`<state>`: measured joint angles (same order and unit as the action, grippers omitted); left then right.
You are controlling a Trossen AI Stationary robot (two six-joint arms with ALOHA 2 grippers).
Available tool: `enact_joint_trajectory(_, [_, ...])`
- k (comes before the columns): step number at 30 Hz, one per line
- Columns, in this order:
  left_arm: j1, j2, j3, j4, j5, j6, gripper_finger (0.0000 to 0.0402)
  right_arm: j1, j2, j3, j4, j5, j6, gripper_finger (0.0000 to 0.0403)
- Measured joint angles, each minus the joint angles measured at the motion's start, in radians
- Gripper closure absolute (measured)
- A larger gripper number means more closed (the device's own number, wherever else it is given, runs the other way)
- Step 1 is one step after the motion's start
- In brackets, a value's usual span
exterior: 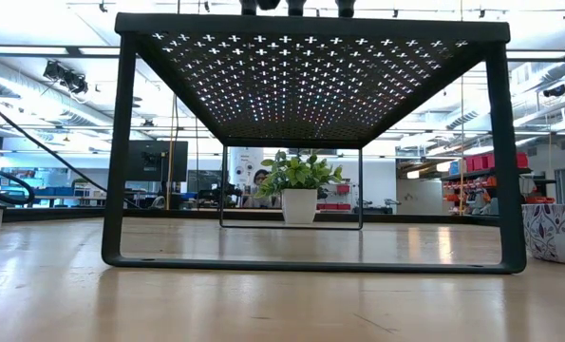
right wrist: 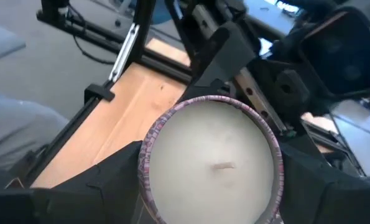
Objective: Pick & Place candle stick holders
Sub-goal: Put the pink candle on the shelf
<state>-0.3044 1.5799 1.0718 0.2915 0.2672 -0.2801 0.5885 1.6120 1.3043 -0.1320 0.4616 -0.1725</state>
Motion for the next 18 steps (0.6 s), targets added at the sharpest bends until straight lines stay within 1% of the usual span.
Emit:
enact_joint_trajectory(5, [0.014, 0.001, 0.000, 0.003, 0.103, 0.001, 0.0193, -0.001, 0.046, 0.055, -0.020, 0.003, -0.004, 0.0117])
enact_joint_trajectory(6, [0.012, 0.001, 0.000, 0.001, 0.111, 0.004, 0.0193, -0.002, 0.049, 0.061, -0.029, 0.009, -0.003, 0.0117])
enact_joint_trajectory(12, [0.005, 0.001, 0.000, 0.005, 0.100, 0.050, 0.0184, -0.004, 0.049, 0.066, -0.031, -0.010, 0.012, 0.0117])
enact_joint_trajectory(18, [0.020, 0.001, 0.000, 0.005, 0.080, 0.037, 0.0142, -0.005, 0.049, 0.066, -0.041, 0.000, 0.022, 0.0117])
